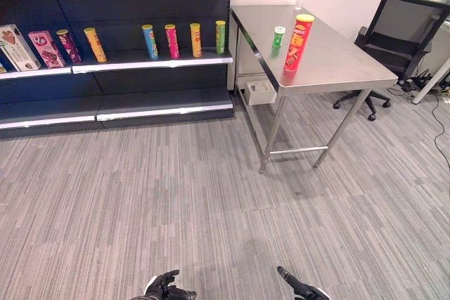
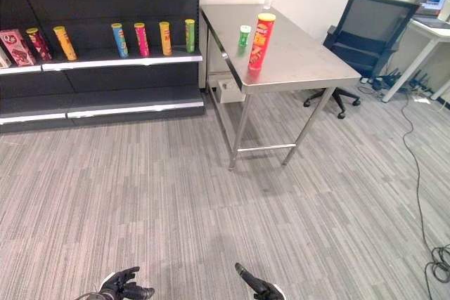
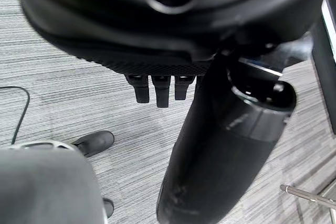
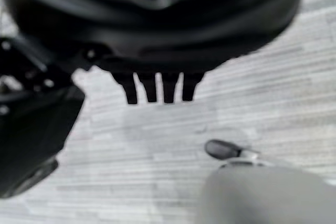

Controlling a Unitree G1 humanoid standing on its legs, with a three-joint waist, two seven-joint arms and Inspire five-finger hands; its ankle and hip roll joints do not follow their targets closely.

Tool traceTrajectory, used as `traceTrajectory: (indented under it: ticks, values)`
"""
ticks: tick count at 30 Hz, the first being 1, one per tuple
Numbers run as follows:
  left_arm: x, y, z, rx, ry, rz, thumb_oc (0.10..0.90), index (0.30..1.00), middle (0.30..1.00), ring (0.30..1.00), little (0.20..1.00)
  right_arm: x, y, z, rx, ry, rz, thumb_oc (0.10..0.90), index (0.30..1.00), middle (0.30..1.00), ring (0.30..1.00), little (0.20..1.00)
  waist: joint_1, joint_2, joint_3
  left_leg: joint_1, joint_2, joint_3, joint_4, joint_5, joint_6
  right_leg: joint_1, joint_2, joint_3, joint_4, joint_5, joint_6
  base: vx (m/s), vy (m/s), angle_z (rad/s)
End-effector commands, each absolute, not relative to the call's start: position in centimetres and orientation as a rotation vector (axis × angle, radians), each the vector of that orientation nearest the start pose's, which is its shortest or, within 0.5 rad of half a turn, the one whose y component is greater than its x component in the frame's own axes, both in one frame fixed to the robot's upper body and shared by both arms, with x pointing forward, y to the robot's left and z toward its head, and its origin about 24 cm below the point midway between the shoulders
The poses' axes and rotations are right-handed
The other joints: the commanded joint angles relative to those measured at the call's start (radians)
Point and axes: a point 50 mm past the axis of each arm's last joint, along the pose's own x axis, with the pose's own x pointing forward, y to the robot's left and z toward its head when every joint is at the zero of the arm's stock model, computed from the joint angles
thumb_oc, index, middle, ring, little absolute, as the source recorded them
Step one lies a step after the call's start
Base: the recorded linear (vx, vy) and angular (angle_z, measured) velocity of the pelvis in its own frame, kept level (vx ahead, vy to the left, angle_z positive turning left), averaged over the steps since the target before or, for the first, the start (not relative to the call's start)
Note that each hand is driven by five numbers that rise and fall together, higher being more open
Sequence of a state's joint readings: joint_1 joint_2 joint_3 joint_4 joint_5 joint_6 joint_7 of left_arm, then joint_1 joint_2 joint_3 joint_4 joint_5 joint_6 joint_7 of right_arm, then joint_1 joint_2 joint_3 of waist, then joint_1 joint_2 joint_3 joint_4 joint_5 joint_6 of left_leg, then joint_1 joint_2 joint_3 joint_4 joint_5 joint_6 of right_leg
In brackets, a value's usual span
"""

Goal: Put the goods on the table back onto the shelves and tidy them up.

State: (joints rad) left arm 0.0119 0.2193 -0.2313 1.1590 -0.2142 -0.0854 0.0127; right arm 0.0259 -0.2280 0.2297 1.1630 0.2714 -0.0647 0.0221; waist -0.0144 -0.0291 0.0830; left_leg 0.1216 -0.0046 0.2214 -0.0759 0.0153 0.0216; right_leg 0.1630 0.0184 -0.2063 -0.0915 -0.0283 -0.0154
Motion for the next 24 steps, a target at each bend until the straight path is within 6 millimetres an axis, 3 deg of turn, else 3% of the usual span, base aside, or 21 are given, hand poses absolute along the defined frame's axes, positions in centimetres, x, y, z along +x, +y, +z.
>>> traceTrajectory:
  ticks: [1,17,19,20,21,24]
  values:
    - [13.5,21.8,-14.9,0.165,0.993,0.071,0.8,0.9,0.9,0.9,0.9,12.2,-22.2,-15.1,-0.134,1.042,-0.03,0.8,0.9,0.9,0.9,0.9,0.005,-0.035,-0.015,0.012,0.062,-0.053,-0.011,-0.031,-0.092,-0.011,-0.084,0.025,0.004,-0.022,0.141,0.01,-0.034,0.04]
    - [14.2,21.5,-14.6,0.163,0.97,0.067,0.8,0.9,0.9,0.9,0.9,11.6,-22.0,-15.3,-0.13,1.062,-0.01,0.8,0.9,0.9,0.9,0.9,0.007,-0.041,0.01,0.007,0.077,-0.078,0.024,-0.035,-0.103,-0.005,-0.058,0.036,0.004,-0.039,0.116,0.02,-0.051,0.01]
    - [14.8,21.3,-14.4,0.149,0.945,0.065,0.8,0.9,0.9,0.9,0.9,12.0,-22.2,-15.2,-0.136,1.047,-0.015,0.8,0.9,0.9,0.9,0.9,0.008,-0.048,0.04,-0.053,0.086,-0.089,0.122,-0.047,-0.111,-0.008,-0.057,0.038,0.004,-0.044,0.104,-0.06,-0.11,0.04]
    - [15.6,21.0,-14.1,0.141,0.916,0.055,0.8,0.9,0.9,0.9,0.9,12.4,-22.4,-14.9,-0.131,1.027,-0.025,0.8,0.9,0.9,0.9,0.9,0.009,-0.058,0.074,-0.143,0.103,-0.093,0.269,-0.017,-0.134,-0.006,-0.057,0.034,0.006,-0.044,0.089,-0.07,-0.104,0.09]
    - [15.6,21.0,-14.1,0.141,0.915,0.055,0.8,0.9,0.9,0.9,0.9,12.5,-22.4,-14.9,-0.131,1.027,-0.025,0.8,0.9,0.9,0.9,0.9,0.007,-0.057,0.073,-0.148,0.104,-0.095,0.275,-0.02,-0.135,-0.007,-0.056,0.032,0.006,-0.044,0.088,-0.06,-0.121,0.2]
    - [15.9,20.7,-13.9,0.128,0.9,0.051,0.8,0.9,0.9,0.9,0.9,13.0,-22.6,-14.6,-0.134,0.996,-0.025,0.8,0.9,0.9,0.9,0.9,0.012,-0.064,0.118,-0.251,0.134,-0.087,0.47,0.036,-0.141,0.014,-0.042,0.023,0.008,-0.056,0.065,0.03,-0.109,0.0]
